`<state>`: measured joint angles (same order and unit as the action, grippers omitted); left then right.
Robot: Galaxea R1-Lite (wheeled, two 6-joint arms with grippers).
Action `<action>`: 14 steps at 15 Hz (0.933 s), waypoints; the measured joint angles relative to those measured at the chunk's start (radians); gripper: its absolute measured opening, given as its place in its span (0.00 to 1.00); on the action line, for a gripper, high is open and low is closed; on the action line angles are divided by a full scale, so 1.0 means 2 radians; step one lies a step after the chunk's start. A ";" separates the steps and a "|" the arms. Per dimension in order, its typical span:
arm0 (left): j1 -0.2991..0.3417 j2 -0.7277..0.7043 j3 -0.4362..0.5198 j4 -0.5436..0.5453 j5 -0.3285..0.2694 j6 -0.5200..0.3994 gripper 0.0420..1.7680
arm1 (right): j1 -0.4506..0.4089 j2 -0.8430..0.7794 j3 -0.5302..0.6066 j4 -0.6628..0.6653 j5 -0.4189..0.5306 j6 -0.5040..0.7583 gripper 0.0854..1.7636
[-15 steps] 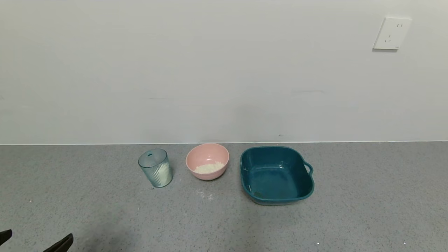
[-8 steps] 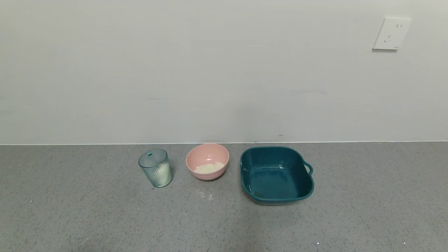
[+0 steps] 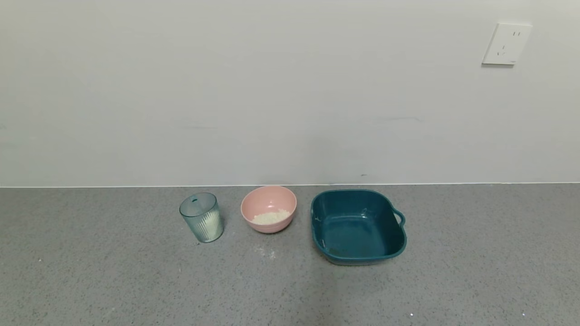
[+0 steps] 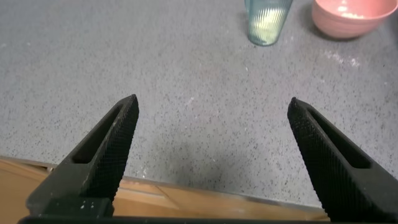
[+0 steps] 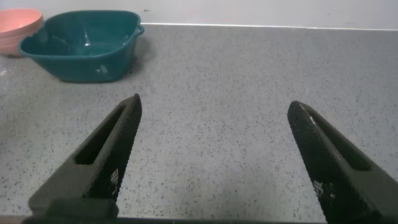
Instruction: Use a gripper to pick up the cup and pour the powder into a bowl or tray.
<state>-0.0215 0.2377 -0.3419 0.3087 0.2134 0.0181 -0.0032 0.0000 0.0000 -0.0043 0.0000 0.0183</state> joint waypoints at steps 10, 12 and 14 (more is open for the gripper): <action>0.010 -0.106 0.079 -0.153 -0.057 0.015 0.97 | 0.000 0.000 0.000 0.000 0.000 0.000 0.97; 0.010 -0.111 0.113 -0.202 -0.057 0.047 0.97 | 0.000 0.000 0.000 0.000 0.000 0.000 0.97; 0.010 -0.116 0.140 -0.231 -0.057 0.064 0.97 | 0.000 0.000 0.000 0.000 0.000 0.000 0.97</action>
<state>-0.0017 0.0053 -0.0615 -0.1538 0.0985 0.1470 -0.0032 0.0000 0.0000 -0.0038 0.0000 0.0183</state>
